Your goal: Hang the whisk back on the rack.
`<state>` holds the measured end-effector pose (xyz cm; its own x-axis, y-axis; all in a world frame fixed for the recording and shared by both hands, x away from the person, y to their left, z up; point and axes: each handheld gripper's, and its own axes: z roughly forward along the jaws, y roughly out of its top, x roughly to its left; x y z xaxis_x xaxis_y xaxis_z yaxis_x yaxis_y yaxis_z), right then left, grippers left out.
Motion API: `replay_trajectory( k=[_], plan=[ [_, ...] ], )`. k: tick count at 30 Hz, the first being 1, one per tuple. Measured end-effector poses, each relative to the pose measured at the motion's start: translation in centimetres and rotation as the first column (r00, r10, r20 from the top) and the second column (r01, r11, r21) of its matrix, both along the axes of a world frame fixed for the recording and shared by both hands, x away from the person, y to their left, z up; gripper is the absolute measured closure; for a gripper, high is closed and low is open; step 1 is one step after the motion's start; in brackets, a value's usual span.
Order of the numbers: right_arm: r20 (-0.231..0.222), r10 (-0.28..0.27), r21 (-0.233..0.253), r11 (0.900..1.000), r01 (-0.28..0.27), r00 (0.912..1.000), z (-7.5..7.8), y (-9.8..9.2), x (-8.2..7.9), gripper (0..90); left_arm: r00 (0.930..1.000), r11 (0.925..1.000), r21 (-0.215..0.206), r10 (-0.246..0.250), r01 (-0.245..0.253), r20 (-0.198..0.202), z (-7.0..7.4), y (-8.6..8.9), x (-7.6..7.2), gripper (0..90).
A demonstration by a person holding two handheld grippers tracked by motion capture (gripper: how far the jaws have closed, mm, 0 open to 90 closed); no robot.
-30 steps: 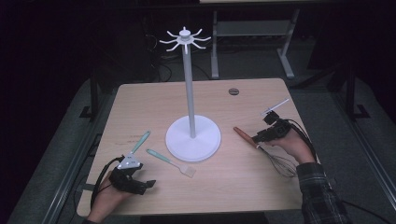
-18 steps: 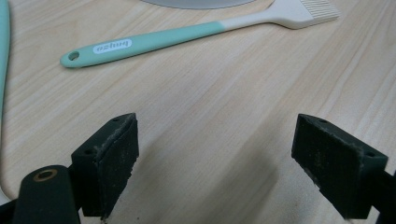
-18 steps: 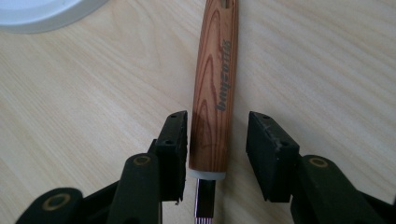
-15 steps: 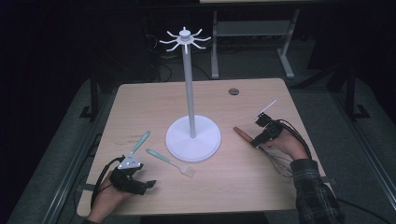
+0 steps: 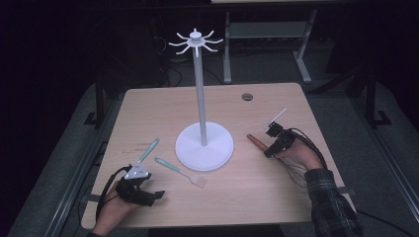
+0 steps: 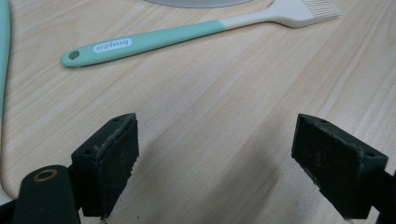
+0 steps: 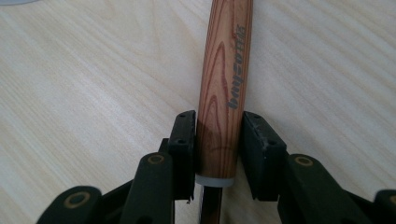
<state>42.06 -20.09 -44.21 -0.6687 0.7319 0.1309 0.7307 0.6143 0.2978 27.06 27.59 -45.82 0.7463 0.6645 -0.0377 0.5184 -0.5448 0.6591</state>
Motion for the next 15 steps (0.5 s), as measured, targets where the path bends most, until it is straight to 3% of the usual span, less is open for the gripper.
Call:
replay_trajectory(
  k=[10, 15],
  plan=[
    [0.012, -0.018, -0.009, 1.0, 0.018, 0.9998, 0.05, -0.06, -0.05, 69.8, 1.0, 1.0, -0.004, 0.009, -0.009, 0.0, 0.03, 0.06, -0.06, 14.4],
    [0.032, -0.041, 0.03, 0.999, 0.04, 0.9987, 0.51, -0.52, -0.1, 69.9, 1.0, 0.9999, -0.005, 0.009, -0.009, 0.001, 0.03, 0.08, -0.06, 14.4]
  ],
)
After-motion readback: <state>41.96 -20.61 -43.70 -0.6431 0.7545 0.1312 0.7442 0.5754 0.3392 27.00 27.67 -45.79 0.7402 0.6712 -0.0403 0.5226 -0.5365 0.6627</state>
